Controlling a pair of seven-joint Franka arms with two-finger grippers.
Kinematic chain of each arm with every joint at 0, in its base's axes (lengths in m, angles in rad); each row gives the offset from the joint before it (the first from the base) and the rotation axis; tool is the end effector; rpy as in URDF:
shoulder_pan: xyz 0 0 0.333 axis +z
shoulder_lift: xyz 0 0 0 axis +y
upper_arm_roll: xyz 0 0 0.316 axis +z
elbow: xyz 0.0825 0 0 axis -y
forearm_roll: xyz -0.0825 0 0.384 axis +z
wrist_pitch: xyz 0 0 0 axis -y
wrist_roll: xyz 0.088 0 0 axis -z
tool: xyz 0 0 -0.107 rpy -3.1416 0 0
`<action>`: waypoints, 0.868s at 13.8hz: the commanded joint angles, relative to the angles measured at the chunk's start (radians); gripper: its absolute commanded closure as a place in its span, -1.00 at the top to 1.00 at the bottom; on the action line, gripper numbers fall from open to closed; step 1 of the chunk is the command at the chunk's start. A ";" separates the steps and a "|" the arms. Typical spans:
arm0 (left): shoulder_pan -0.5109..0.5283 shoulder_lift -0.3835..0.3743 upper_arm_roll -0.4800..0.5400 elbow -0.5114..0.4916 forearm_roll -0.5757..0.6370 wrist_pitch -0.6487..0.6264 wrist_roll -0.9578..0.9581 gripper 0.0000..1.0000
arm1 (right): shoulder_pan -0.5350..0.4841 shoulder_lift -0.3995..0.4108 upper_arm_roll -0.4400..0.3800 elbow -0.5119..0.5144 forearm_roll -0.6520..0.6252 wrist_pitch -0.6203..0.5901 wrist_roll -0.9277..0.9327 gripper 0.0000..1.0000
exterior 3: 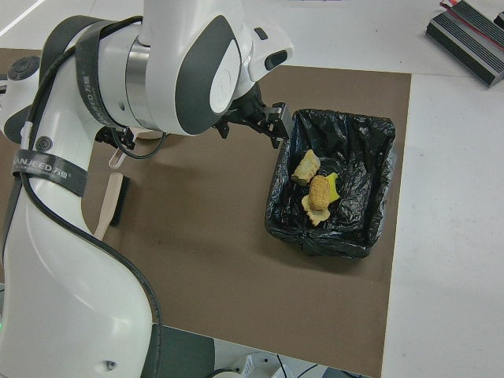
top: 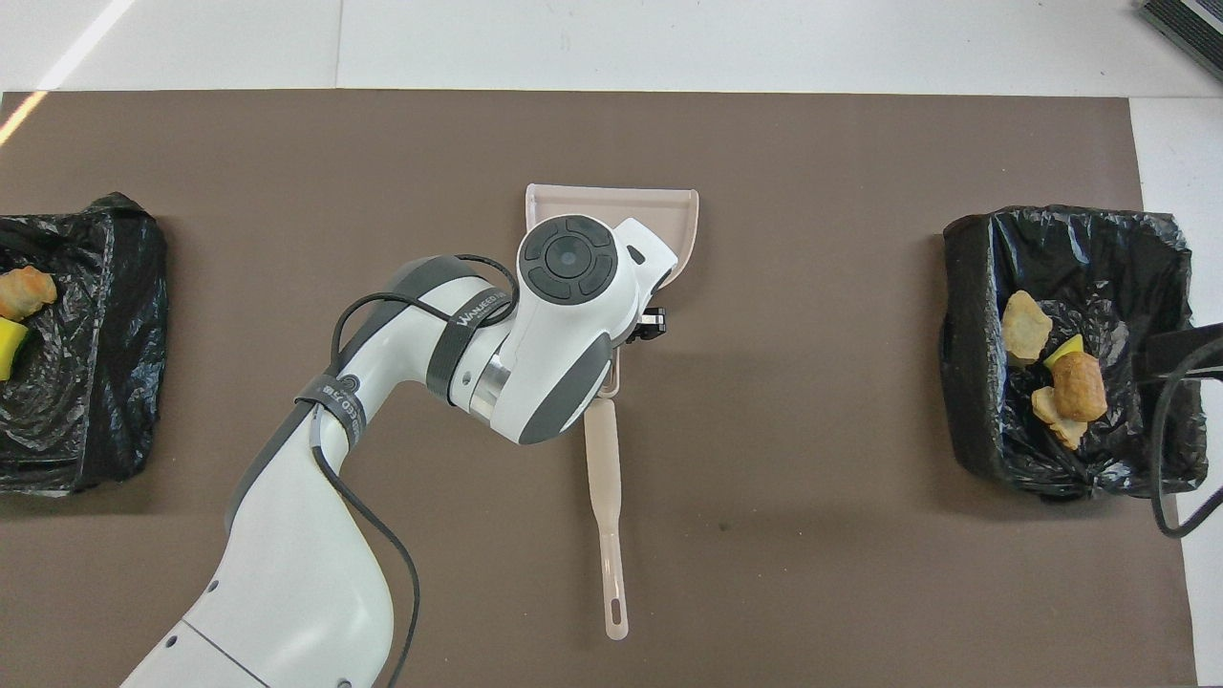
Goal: Sweep and dump trash in bin
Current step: 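Set the dustpan down above the brush and open the left gripper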
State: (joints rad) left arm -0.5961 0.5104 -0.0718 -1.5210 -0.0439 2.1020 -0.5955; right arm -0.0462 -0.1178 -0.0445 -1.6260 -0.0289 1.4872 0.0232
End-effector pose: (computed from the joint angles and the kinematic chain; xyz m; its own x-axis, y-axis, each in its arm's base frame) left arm 0.5549 -0.4305 0.3720 0.9991 -0.0403 0.0166 -0.0417 -0.9940 0.1010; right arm 0.5061 -0.0509 0.6540 0.9931 -0.1156 -0.0205 -0.1151 -0.9931 0.0241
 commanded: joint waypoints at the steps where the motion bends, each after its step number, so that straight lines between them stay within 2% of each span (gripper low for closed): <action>1: 0.031 -0.104 0.020 -0.028 0.001 -0.075 0.005 1.00 | 0.006 -0.013 -0.006 -0.018 -0.005 0.004 0.024 1.00; 3: 0.062 -0.130 0.021 -0.021 0.002 -0.099 0.013 1.00 | 0.050 -0.011 -0.021 -0.018 -0.009 0.004 0.029 1.00; 6: 0.120 -0.159 0.021 -0.018 0.010 -0.117 0.071 1.00 | 0.153 -0.011 -0.128 -0.018 -0.022 0.004 0.027 1.00; 12: 0.284 -0.249 0.021 -0.008 -0.001 -0.247 0.288 1.00 | 0.161 -0.014 -0.130 -0.017 -0.002 0.005 0.023 1.00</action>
State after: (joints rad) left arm -0.3619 0.3079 -0.0442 -1.5133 -0.0411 1.9065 -0.3741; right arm 0.1070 -0.1177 -0.1707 -1.6282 -0.0341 1.4872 0.0307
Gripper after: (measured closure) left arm 0.000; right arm 0.000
